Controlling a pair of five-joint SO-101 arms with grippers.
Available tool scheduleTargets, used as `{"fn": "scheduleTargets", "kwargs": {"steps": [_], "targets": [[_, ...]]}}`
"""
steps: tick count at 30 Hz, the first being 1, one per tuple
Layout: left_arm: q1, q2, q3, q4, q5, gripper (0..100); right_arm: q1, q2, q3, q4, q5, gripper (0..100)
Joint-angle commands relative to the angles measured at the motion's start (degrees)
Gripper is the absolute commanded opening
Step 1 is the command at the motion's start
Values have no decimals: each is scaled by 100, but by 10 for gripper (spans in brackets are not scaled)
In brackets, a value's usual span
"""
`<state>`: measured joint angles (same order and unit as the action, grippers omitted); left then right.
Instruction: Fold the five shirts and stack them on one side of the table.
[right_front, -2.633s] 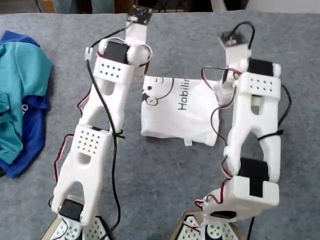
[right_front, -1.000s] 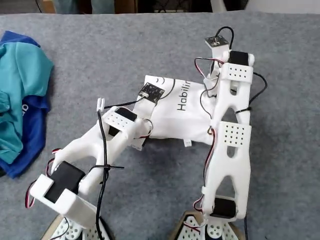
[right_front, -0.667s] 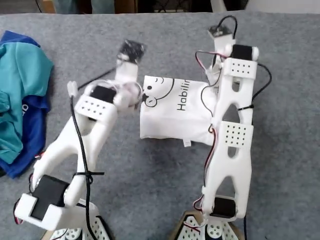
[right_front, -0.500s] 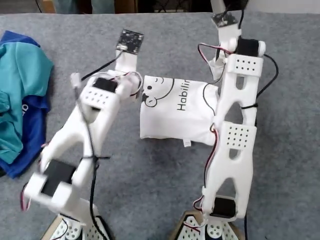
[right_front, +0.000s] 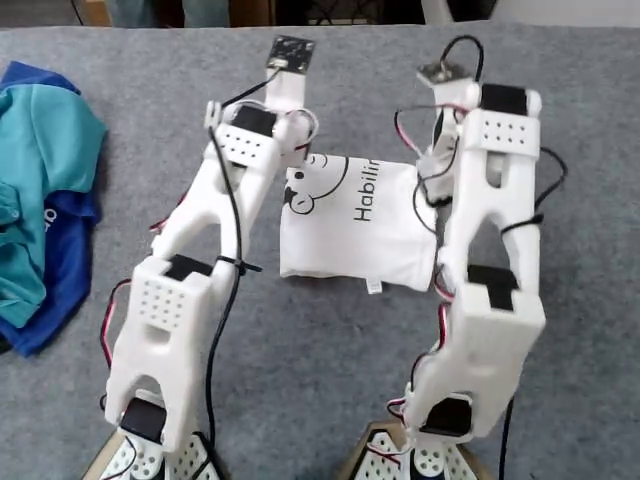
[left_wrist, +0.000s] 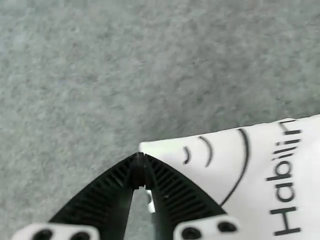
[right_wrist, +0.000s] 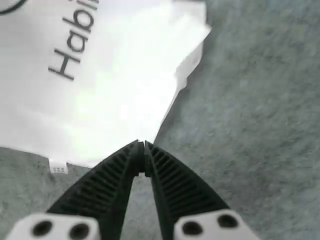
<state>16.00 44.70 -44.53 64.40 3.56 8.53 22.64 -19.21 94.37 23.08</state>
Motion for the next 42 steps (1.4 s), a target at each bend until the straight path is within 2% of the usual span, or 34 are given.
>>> {"fn": "scheduleTargets", "kwargs": {"steps": [1, 4, 8, 11, 18, 28, 31, 34, 38, 42], "targets": [[233, 360, -910, 141, 44, 29, 70, -690, 1420, -774, 62, 15], [251, 923, -1156, 141, 44, 29, 79, -681, 2378, -1609, 62, 15], [-92, 1521, -1473, 141, 44, 29, 141, -497, 3266, -2558, 53, 15], [-295, 1864, -1842, 141, 44, 29, 369, -330, 3468, -2848, 53, 15], [-92, 2101, -2510, 264, 9, 29, 475, -585, 3459, -2796, 53, 15], [365, 1881, -5165, 2655, -97, 29, 484, -2536, 3459, -2207, 53, 15], [444, 1802, -5095, 3086, -633, 29, 448, -3371, 3459, -2242, 26, 16], [426, 1723, -5103, 3666, -774, 28, 448, -4031, 3459, -2251, 26, 18], [110, 1547, -5095, 3675, -765, 28, 484, -4426, 3503, -2180, 18, 52], [-251, 1231, -4945, 3684, -782, 28, 607, -4435, 3635, -1336, 9, 101]]}}
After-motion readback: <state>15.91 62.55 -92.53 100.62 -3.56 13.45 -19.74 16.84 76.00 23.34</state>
